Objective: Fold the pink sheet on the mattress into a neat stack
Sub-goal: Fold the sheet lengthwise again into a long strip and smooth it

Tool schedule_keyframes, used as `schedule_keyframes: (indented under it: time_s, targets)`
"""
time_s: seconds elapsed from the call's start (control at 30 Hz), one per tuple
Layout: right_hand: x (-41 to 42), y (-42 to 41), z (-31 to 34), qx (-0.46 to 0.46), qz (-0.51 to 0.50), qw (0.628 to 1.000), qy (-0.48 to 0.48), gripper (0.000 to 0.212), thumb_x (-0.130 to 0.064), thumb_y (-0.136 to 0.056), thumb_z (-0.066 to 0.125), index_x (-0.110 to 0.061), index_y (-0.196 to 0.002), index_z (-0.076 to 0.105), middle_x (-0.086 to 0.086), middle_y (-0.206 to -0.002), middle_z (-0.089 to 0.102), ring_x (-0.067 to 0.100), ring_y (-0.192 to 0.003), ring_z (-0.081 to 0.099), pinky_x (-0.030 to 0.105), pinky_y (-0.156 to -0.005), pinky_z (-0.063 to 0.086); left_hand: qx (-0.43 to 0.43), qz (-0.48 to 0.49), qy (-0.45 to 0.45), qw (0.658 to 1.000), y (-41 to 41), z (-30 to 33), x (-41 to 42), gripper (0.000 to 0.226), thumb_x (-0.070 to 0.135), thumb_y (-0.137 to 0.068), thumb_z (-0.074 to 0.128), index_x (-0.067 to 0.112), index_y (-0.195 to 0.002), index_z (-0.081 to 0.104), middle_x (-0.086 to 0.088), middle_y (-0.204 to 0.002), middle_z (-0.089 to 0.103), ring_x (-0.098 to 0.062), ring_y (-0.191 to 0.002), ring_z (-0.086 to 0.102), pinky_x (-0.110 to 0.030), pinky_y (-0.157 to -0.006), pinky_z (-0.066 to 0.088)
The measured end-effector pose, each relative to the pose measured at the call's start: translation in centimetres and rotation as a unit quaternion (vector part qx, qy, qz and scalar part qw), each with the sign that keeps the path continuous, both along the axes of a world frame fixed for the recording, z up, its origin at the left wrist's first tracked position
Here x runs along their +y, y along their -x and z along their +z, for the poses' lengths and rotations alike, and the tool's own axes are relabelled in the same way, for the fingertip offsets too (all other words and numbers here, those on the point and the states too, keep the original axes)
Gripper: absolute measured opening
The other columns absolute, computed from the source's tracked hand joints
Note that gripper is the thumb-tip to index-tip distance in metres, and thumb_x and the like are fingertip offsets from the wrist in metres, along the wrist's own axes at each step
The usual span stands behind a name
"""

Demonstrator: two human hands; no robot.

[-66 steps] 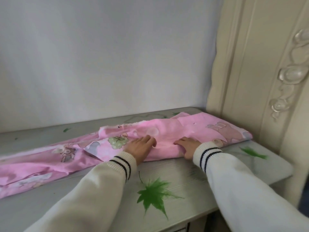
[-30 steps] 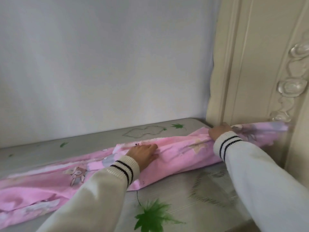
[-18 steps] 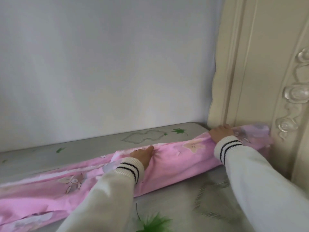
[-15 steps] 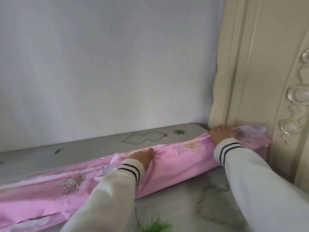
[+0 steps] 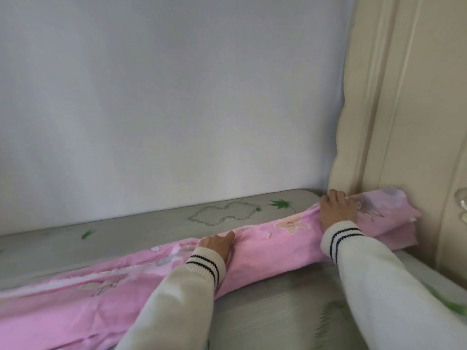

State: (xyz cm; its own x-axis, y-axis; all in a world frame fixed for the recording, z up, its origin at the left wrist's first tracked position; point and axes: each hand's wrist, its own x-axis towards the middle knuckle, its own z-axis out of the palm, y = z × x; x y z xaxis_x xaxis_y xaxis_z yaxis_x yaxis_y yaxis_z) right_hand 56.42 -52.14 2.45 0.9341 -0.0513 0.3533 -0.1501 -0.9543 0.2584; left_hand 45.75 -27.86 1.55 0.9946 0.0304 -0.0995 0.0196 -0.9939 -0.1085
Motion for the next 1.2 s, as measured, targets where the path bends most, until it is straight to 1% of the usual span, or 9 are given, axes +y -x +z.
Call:
schedule_keyframes:
  time_s: [0.23,0.3,0.4,0.53,0.63,0.93,1.0,1.07,1.2]
  targets:
    - [-0.1,-0.9,-3.4,0.065,-0.011,0.992,-0.105,0.041,-0.018,-0.096,0.031,-0.02,-0.136,0.035,0.012,-0.141,0.032,0.03,-0.132,0.031,0.042,-0.103,0.035,0.001,0.013,0.002,1.0,-0.7,-0.4,0.2,0.035,0.024,-0.103,0.019,0.017,-0.132,0.037,-0.012,-0.124,0.061,-0.029,-0.115,0.058,-0.05,-0.096,0.042]
    - [-0.2,-0.9,-4.3,0.092,-0.013,0.986,-0.142,0.045,-0.025,-0.094,0.039,-0.021,-0.138,0.031,0.014,-0.145,0.025,0.033,-0.135,0.028,0.043,-0.105,0.037,0.002,0.018,-0.004,1.0,-0.9,-0.6,0.2,0.035,0.024,-0.103,0.02,0.017,-0.131,0.038,-0.012,-0.124,0.061,-0.03,-0.115,0.058,-0.052,-0.096,0.042]
    - [-0.2,-0.9,-5.3,0.107,-0.018,0.977,-0.185,0.068,-0.034,-0.085,0.056,-0.023,-0.142,0.019,0.016,-0.151,0.015,0.036,-0.139,0.02,0.046,-0.111,0.03,-0.002,0.023,0.008,1.0,-1.2,-1.0,0.4,0.036,0.026,-0.103,0.019,0.014,-0.13,0.04,-0.013,-0.123,0.061,-0.032,-0.114,0.058,-0.049,-0.096,0.042]
    - [-0.8,-1.7,-6.0,0.117,-0.022,0.96,-0.255,0.058,-0.034,-0.096,0.033,-0.016,-0.146,0.012,0.017,-0.154,0.013,0.032,-0.144,0.012,0.044,-0.118,0.015,0.004,0.033,0.042,0.999,-1.7,-1.8,0.7,0.036,0.028,-0.103,0.018,0.011,-0.123,0.042,-0.014,-0.124,0.061,-0.032,-0.113,0.059,-0.049,-0.096,0.041]
    - [-1.5,-1.9,-6.0,0.156,-0.014,0.956,-0.246,0.056,-0.036,-0.099,0.015,-0.012,-0.149,0.008,0.012,-0.158,0.006,0.027,-0.146,0.008,0.039,-0.12,0.008,0.006,0.038,0.068,0.997,-2.0,-2.2,0.8,0.037,0.03,-0.103,0.017,0.008,-0.12,0.042,-0.016,-0.123,0.061,-0.034,-0.113,0.059,-0.051,-0.098,0.04]
    - [-0.9,1.0,-5.1,0.243,-0.01,0.951,-0.191,0.061,-0.043,-0.098,0.013,-0.014,-0.149,-0.003,0.009,-0.159,-0.005,0.027,-0.147,0.0,0.044,-0.119,0.006,0.002,0.047,0.108,0.993,-0.9,-1.6,0.2,0.039,0.027,-0.103,0.02,0.009,-0.132,0.039,-0.016,-0.131,0.054,-0.031,-0.116,0.057,-0.044,-0.103,0.041]
    - [-0.5,1.8,-4.8,0.251,0.002,0.948,-0.195,0.059,-0.039,-0.099,0.015,-0.013,-0.15,0.0,0.009,-0.159,-0.001,0.026,-0.147,0.003,0.048,-0.118,0.009,0.014,0.047,0.111,0.993,-0.8,-1.2,0.4,0.044,0.035,-0.102,0.018,0.011,-0.134,0.037,-0.016,-0.134,0.052,-0.03,-0.118,0.055,-0.046,-0.104,0.04]
    - [0.1,2.6,-4.4,0.24,0.026,0.945,-0.222,0.054,-0.032,-0.099,0.021,-0.011,-0.148,0.013,0.009,-0.157,0.013,0.026,-0.144,0.015,0.049,-0.116,0.016,0.02,0.042,0.098,0.994,-0.9,-0.8,0.7,0.047,0.041,-0.099,0.018,0.013,-0.132,0.036,-0.014,-0.132,0.055,-0.029,-0.117,0.055,-0.043,-0.103,0.041]
    - [2.2,4.3,-2.5,0.19,0.107,0.945,-0.242,0.041,-0.022,-0.098,0.028,-0.013,-0.137,0.035,0.007,-0.147,0.036,0.025,-0.134,0.035,0.044,-0.11,0.028,0.015,0.032,0.042,0.998,-0.2,0.2,2.2,0.047,0.047,-0.097,0.023,0.018,-0.129,0.043,-0.007,-0.125,0.059,-0.026,-0.112,0.057,-0.039,-0.1,0.043]
